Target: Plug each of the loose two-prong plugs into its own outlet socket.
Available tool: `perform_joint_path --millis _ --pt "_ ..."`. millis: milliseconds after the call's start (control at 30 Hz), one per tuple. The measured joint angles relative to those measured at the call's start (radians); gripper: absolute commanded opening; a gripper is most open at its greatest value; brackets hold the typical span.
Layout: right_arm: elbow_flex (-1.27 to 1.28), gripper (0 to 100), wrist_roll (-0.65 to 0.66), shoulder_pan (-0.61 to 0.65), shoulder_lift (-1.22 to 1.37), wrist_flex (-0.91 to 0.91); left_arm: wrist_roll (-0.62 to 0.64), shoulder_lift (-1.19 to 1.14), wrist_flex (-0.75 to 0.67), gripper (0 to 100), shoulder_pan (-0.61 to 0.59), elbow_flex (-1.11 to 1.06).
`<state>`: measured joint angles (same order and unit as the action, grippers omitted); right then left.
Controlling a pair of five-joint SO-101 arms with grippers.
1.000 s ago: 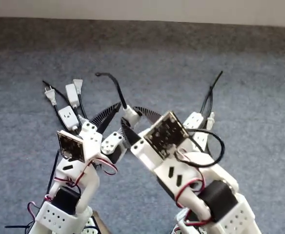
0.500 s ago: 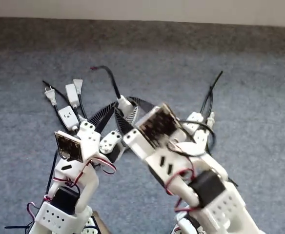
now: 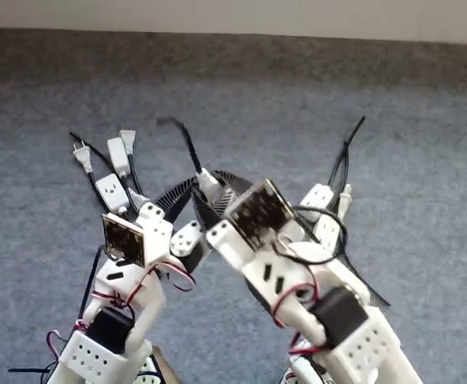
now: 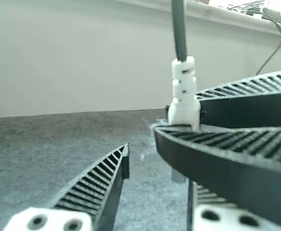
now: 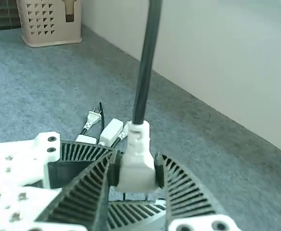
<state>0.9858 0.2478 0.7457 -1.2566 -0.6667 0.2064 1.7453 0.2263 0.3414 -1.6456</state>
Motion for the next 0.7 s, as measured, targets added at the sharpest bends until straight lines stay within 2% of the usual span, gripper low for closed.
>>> perform_joint_path --millis 200,333,533,700 --pt "0.037 6.3 0.002 0.0 -0.273 -0.19 0.0 0.0 0.0 19 -0.002 0.0" --pt "0.037 6.3 0.0 0.0 -0.324 -0.253 0.0 0.0 -0.002 19 -0.005 0.0" --pt "0.037 6.3 0.0 -0.043 -0.304 -0.236 0.0 0.0 0.0 19 -0.005 0.0" --pt "0.035 6.3 0.002 -0.101 -0.212 -0.141 0.0 0.002 0.0 19 -0.008 0.0"
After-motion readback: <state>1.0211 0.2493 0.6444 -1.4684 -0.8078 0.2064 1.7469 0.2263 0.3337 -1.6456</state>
